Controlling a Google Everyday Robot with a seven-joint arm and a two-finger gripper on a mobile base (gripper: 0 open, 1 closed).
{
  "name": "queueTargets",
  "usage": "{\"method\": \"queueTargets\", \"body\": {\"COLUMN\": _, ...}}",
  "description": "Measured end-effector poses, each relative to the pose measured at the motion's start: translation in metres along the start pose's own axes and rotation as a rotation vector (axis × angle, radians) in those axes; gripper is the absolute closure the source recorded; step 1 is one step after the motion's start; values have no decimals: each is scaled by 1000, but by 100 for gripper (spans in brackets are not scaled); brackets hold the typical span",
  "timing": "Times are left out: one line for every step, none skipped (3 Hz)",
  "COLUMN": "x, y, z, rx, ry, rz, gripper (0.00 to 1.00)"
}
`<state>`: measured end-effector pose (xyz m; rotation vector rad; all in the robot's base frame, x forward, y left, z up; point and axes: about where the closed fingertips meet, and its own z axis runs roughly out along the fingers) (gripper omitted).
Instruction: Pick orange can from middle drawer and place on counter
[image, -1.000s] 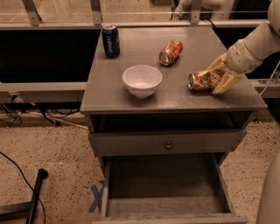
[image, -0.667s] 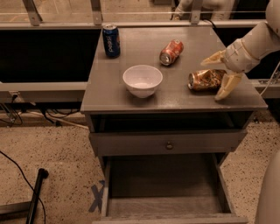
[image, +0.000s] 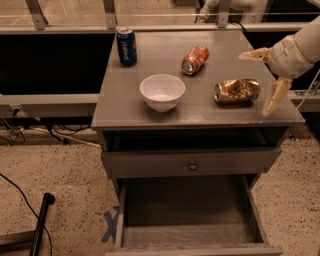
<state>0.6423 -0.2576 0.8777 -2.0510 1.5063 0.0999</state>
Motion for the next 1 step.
{"method": "queueTargets", "body": {"x": -1, "y": -3, "z": 1, "rx": 9, "ry": -1, "rz": -1, "gripper": 0}}
